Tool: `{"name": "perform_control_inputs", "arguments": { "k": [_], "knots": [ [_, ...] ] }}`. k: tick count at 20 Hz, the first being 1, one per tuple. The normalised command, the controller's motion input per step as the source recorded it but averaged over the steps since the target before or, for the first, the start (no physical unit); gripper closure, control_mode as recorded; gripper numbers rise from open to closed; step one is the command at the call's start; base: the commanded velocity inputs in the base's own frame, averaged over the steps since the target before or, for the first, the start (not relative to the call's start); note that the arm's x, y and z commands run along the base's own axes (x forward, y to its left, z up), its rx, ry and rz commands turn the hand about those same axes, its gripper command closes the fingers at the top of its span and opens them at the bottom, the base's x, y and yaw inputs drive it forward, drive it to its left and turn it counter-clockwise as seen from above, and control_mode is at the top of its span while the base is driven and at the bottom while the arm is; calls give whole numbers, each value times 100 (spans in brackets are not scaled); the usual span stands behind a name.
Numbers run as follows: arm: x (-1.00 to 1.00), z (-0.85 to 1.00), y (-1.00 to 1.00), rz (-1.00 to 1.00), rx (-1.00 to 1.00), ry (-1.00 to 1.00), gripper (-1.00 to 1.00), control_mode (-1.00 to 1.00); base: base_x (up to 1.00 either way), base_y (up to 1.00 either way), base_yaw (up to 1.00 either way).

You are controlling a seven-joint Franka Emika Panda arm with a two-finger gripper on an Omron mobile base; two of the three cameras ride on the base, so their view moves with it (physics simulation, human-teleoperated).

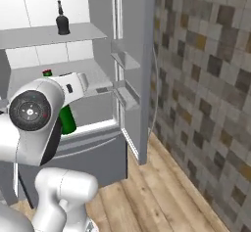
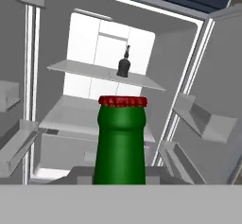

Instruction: Place the liquor and beer on the top shelf of the fridge to keep them out of children's reach, and place the bell pepper on lower shelves for easy access.

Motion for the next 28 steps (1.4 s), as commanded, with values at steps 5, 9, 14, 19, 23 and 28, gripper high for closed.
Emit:
{"name": "perform_control_inputs", "arguments": {
  "k": [5,9,14,19,23,28],
  "knots": [
    [0,0,0,0,0,0,100,100,38,-28,48],
    [0,0,0,0,0,0,100,100,32,-1,34],
    [0,0,0,0,0,0,100,100,31,0,19],
    [0,0,0,0,0,0,100,100,58,0,7],
    [0,0,0,0,0,0,100,100,68,0,5],
    [0,0,0,0,0,0,100,100,69,0,3]
  ]
}}
